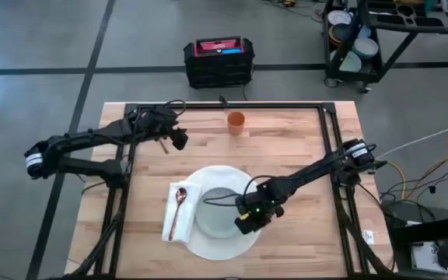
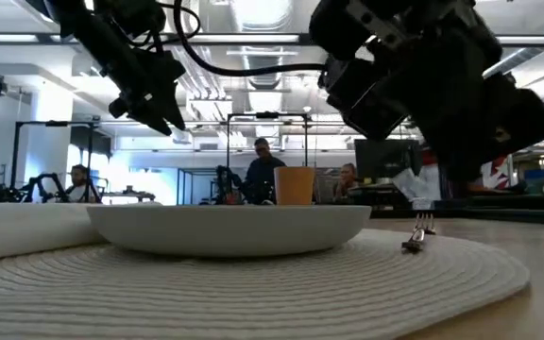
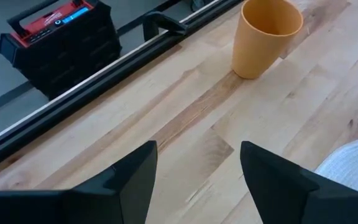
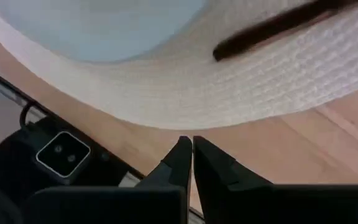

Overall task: Set table place
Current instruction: Adjust the white mat on the table

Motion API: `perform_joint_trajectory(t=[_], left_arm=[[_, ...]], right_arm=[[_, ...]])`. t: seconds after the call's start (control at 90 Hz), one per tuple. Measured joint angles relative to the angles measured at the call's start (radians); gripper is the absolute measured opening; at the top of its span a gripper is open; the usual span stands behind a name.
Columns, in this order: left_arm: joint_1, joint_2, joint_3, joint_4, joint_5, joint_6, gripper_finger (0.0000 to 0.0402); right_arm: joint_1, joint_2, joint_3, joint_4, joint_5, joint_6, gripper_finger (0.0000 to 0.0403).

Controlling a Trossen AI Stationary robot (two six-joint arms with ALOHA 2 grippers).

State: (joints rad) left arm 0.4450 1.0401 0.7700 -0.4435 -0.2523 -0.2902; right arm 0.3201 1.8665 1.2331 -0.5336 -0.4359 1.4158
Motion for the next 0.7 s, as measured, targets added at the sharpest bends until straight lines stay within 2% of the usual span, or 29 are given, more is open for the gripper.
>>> perform_joint_trajectory(t=[0.278, 0.7], left_arm=[[0.0, 0.0, 0.0, 0.0, 0.0, 0.023, 0.0217], [0.0, 0.0, 0.0, -0.008, 0.0, 0.023, 0.0217]], right_arm=[[0.003, 0.057, -0.004, -0.001, 0.105, 0.062, 0.0], [-0.014, 0.115, 0.01, 0.004, 0.123, 0.109, 0.0]])
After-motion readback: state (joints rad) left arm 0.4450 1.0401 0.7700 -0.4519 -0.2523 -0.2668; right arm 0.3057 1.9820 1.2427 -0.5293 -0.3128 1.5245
